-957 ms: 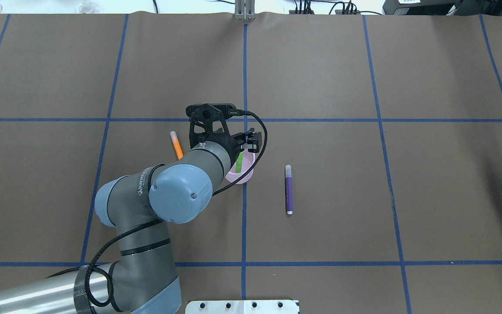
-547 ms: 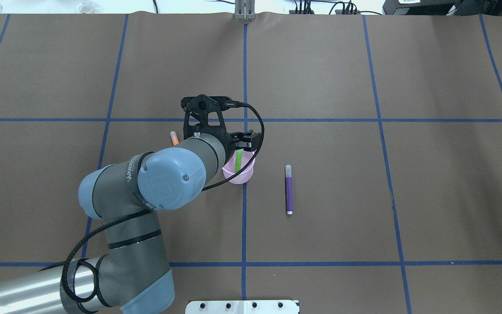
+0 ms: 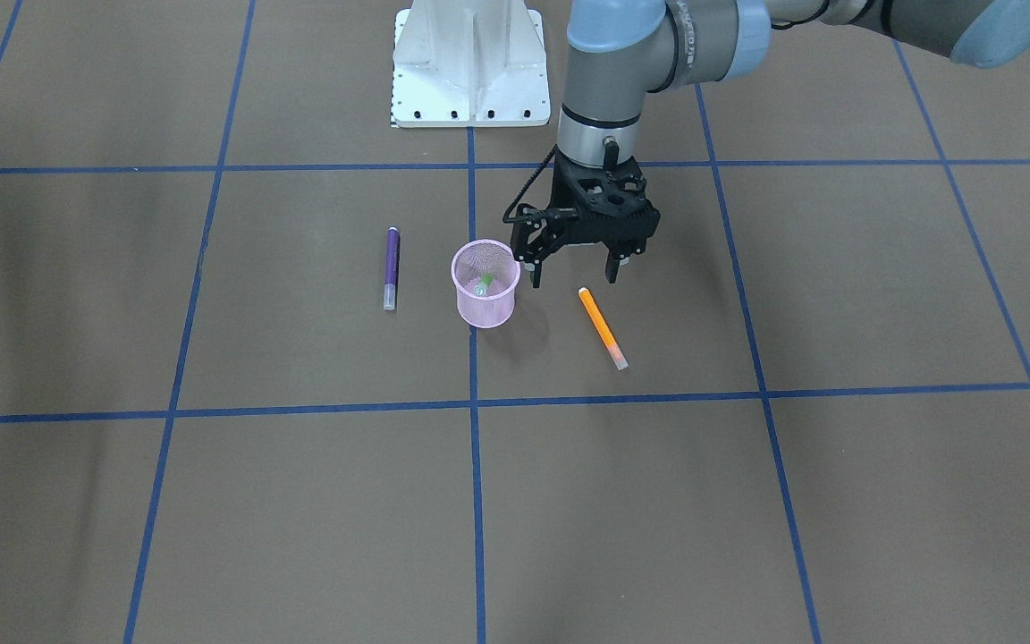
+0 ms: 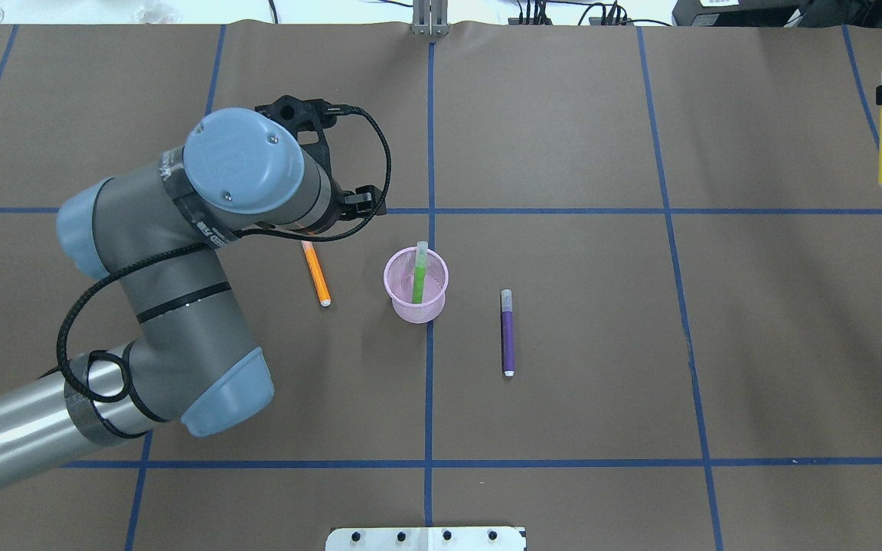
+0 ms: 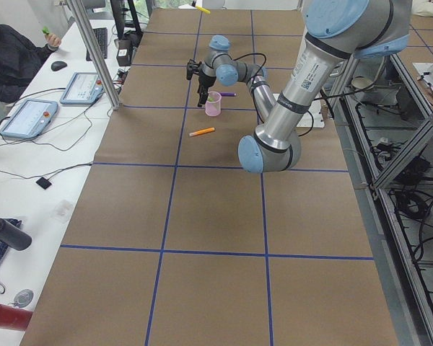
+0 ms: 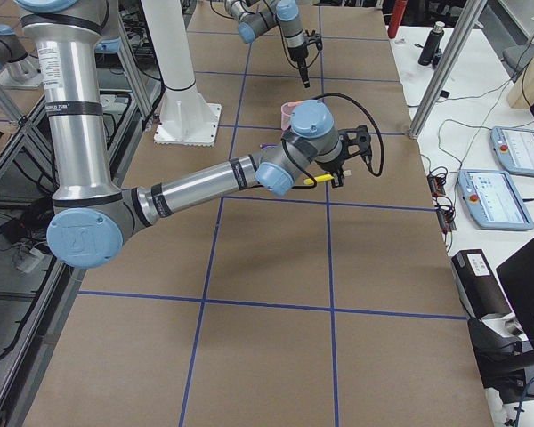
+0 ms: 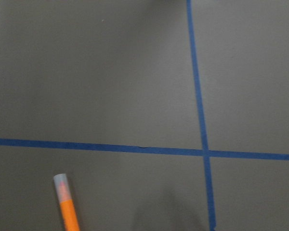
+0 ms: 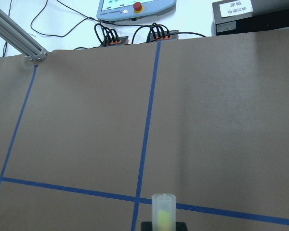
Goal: Collect pens into pen holder
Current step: 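Move left gripper over orange pen while right brings yellow highlighter in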
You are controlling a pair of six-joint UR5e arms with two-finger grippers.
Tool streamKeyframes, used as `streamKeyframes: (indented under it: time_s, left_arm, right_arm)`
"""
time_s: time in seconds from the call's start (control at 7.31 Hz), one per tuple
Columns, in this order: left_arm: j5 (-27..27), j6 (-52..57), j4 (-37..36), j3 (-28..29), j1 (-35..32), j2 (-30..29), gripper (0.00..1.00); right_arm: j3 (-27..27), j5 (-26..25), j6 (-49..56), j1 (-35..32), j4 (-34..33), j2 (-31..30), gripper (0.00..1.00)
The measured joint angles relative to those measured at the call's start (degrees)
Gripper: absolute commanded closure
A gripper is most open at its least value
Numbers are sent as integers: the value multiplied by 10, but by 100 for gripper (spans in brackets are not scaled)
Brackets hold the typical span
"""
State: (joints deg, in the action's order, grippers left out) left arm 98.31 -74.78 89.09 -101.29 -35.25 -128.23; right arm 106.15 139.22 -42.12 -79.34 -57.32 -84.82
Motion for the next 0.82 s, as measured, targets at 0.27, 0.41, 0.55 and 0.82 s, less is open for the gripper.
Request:
streamKeyframes:
  time_s: [0.27, 0.41, 0.55, 0.82]
  left_arm:
    - [31, -57, 9, 58, -15, -1, 1]
    - [35, -86, 30, 90, -15, -2, 3]
    - [36, -102, 49, 116, -15, -3, 3]
    - [44, -111, 68, 150, -14, -4, 5]
  right_arm:
    - [4, -17, -3, 10, 39, 2, 100]
    - [4, -37, -3, 19, 66, 3, 100]
    - [5, -60, -12, 31, 95, 3, 100]
    - [5, -102, -58, 56, 149, 5, 100]
